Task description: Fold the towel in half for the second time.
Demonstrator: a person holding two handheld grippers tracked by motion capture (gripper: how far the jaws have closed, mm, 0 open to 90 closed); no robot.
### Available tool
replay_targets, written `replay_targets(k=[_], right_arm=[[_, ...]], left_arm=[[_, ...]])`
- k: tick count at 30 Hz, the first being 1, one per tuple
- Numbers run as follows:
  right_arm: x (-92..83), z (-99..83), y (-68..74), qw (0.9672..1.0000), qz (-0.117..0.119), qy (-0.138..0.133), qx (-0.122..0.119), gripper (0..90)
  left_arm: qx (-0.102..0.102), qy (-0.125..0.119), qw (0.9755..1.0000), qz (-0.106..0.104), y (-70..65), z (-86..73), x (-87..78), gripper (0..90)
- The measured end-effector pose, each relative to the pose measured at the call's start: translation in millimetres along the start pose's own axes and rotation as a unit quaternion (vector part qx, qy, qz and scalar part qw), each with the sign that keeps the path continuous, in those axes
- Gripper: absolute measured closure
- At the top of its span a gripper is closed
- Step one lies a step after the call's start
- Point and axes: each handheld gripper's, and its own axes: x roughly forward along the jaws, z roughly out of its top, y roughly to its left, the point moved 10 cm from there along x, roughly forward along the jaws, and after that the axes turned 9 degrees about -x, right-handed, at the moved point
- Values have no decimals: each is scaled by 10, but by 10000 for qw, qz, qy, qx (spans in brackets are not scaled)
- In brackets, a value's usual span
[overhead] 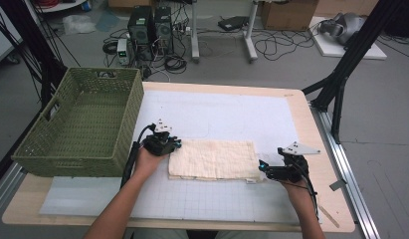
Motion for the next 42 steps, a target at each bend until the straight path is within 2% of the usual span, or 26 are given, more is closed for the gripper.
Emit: replay_targets(k=[3, 9, 11, 14, 16, 19, 27, 29, 32, 36, 38, 42], right_arm=[[52, 10, 9, 9999, 118, 71, 64, 114], [190, 123, -34, 9991, 353, 192, 122, 114], [266, 184, -65, 9989, 388, 225, 162, 114], [388, 253, -120, 9988, 335, 367, 56, 125], [436, 328, -149, 9992, 302, 241, -51, 206], [508, 386, -176, 9993, 331, 165, -60, 255], [723, 304, -164, 9974, 537, 473, -80, 387], [772, 307, -156, 9973, 557, 475, -64, 416], [825, 343, -146, 9978, 512, 401, -132, 444], [907, 309, -92, 9956, 668, 567, -318, 508], [923, 281, -79, 9950, 742, 619, -231, 543], [901, 284, -30, 9927, 994, 617, -280, 768]], left_arm=[[-66, -2, 10000, -65, -3, -3, -3, 839], [-156, -1, 9998, -125, 3, -5, -9, 846], [-179, -11, 9997, -137, 3, -5, -10, 846], [-236, -7, 9996, -169, 7, -7, -16, 844], [-293, -20, 9994, -198, 10, -6, -19, 842], [-286, -22, 9994, -206, 9, -6, -20, 841], [-291, -12, 9994, -199, 8, -9, -19, 842], [-293, -8, 9994, -201, 9, -9, -20, 842], [-320, -25, 9992, -223, 8, -7, -18, 841], [-368, -36, 9990, -270, 4, -6, -21, 841], [-374, -43, 9989, -286, -3, -6, -21, 841], [-341, -9, 9990, -306, 4, -12, -29, 842]])
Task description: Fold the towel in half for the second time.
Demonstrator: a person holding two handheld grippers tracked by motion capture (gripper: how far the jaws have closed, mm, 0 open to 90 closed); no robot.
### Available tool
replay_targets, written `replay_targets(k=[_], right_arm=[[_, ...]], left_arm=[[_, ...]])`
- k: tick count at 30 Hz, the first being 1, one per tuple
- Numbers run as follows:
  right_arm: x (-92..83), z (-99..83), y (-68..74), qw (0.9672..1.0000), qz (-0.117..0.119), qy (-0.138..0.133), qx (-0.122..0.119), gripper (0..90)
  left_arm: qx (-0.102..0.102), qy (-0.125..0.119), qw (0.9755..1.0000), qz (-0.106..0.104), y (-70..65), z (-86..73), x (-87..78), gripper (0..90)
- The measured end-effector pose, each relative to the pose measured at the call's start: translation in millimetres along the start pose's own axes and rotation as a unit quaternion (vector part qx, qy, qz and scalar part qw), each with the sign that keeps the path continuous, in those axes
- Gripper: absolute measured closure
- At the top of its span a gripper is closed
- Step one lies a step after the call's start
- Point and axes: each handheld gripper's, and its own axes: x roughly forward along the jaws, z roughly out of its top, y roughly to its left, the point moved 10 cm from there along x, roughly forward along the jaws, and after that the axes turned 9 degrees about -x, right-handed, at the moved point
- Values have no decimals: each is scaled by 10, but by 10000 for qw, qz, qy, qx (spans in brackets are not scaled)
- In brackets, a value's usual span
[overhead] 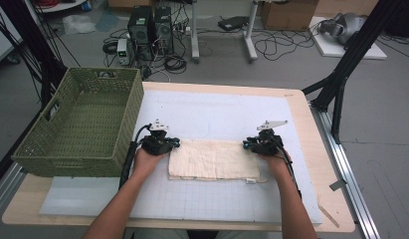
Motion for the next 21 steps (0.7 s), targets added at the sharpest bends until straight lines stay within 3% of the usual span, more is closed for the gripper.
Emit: replay_targets(k=[3, 6, 10, 13, 21], right_arm=[[-1, 6, 37, 9999, 72, 27, -98, 823], [-9, 17, 32, 9996, -73, 58, -261, 834], [-63, 97, -16, 9986, -413, -126, -319, 836], [-113, 170, -17, 9974, -541, -348, -328, 835], [-234, 115, 127, 9962, -454, -557, -487, 835]], left_arm=[[-33, -33, 10000, -16, 0, 5, -5, 847], [-114, -120, 9999, -13, 18, 26, -24, 854], [-208, -596, 9980, 2, 18, 171, -104, 855], [-119, -684, 9976, 3, 2, 196, -149, 855], [150, -704, 9973, -135, -128, 121, -290, 848]])
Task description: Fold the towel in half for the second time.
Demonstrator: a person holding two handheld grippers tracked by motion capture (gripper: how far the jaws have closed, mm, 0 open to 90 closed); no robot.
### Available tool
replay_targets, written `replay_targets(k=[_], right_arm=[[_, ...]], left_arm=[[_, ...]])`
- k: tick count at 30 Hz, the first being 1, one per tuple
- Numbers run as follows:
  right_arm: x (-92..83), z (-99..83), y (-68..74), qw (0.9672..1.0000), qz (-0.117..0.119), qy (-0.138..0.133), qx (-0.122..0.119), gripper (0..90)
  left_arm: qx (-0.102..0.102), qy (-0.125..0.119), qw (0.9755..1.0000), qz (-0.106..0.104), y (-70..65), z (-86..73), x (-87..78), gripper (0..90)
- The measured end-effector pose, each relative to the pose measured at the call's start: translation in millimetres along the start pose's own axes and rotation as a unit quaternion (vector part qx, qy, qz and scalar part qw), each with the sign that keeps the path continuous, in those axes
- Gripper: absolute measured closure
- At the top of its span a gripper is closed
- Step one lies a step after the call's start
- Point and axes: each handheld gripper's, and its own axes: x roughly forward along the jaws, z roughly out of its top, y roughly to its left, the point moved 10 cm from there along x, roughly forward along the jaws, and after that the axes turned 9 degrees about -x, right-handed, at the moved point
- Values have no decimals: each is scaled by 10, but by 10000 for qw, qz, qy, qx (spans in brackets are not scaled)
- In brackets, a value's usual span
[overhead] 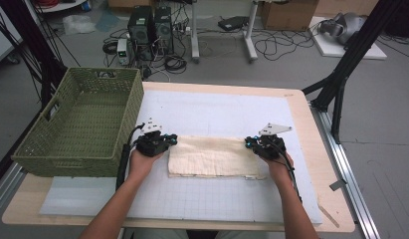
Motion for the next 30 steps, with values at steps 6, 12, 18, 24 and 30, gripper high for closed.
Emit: replay_targets(k=[6, 12, 18, 24, 30], right_arm=[[-122, 15, 85, 9999, 68, -148, -38, 832], [-236, 0, 188, 9997, 100, -222, -94, 827], [-379, -57, 314, 9994, 150, -260, -196, 824], [-469, -122, 437, 9990, 233, -271, -256, 822], [-535, -186, 503, 9989, 292, -294, -221, 820]], left_arm=[[17, -74, 9999, -87, -64, -32, -97, 847], [161, -88, 9997, -181, -176, -34, -211, 846], [256, 8, 9993, -277, -258, -171, -276, 844], [263, 31, 9991, -345, -307, -283, -353, 837], [288, 72, 9987, -416, -337, -339, -409, 828]])
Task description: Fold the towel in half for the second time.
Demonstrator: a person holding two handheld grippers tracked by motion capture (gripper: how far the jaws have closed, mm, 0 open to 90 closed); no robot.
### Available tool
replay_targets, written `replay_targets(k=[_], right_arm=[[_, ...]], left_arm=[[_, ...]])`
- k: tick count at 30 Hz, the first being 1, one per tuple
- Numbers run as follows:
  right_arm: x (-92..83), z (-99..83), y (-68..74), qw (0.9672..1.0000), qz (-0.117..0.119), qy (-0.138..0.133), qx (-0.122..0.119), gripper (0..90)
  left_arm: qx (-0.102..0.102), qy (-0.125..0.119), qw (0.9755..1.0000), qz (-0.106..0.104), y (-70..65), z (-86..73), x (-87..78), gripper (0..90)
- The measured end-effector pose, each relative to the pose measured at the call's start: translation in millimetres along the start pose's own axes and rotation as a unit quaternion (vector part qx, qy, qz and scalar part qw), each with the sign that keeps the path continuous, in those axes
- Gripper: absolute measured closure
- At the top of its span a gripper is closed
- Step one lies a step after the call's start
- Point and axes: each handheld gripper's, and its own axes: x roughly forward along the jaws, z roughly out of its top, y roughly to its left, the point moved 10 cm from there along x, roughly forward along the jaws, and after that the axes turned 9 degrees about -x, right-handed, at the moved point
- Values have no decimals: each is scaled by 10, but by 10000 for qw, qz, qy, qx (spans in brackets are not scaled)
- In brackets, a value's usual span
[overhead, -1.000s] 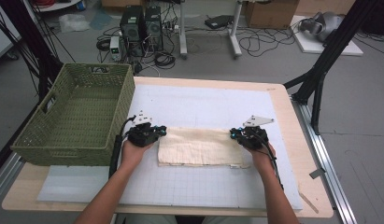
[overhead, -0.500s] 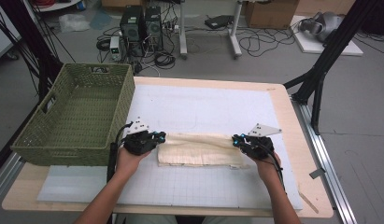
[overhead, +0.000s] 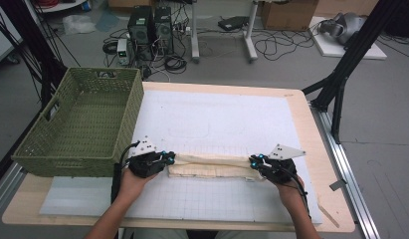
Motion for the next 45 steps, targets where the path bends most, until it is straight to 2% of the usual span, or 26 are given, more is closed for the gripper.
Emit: replay_targets(k=[2, 5, 9, 12, 14, 16, 20, 25, 28, 31, 34, 35, 39, 42, 45], right_arm=[[-20, -9, 19, 10000, 1, 0, -6, 819], [-36, -23, 48, 10000, 41, 15, -2, 819], [-26, -49, 73, 10000, 76, 53, 0, 816], [-34, -74, 98, 9999, 100, 116, -30, 812], [-45, -82, 109, 9998, 99, 134, -66, 812], [-55, -94, 127, 9997, 126, 176, -117, 812], [-79, -129, 161, 9992, 148, 295, -235, 812], [-126, -147, 170, 9992, 151, 320, -202, 730], [-187, -90, 161, 9997, 136, 157, -131, 656], [-288, 58, 120, 9998, 35, -205, 56, 583], [-358, 197, 48, 9987, -152, -469, 160, 576], [-357, 222, 24, 9984, -233, -483, 176, 568], [-224, 241, -62, 9977, -524, -318, 286, 550], [-41, 256, -89, 9980, -566, -119, 252, 550], [173, 259, -55, 9989, -429, 106, 130, 554]], left_arm=[[-65, -23, 10000, -5, 3, -5, -16, 811], [-227, -105, 9997, 21, 35, 18, -60, 704], [-496, -482, 9976, -40, 57, 139, -148, 551], [-569, -806, 9951, -83, 53, 256, -216, 519], [-612, -867, 9943, -115, 40, 295, -222, 518], [-601, -801, 9949, -140, 16, 292, -176, 519], [-501, -452, 9975, -189, -54, 207, 3, 530], [-209, 66, 9997, -49, -100, 27, 179, 566], [-140, 159, 9998, -11, -107, -8, 209, 577], [-77, 272, 9996, 53, -93, -47, 224, 589], [-30, 362, 9993, 69, -86, -84, 236, 602], [-38, 389, 9992, 71, -85, -97, 242, 609], [8, 468, 9989, 79, -83, -130, 256, 623], [15, 490, 9988, 78, -77, -134, 252, 623], [10, 492, 9988, 64, -76, -136, 250, 623]])
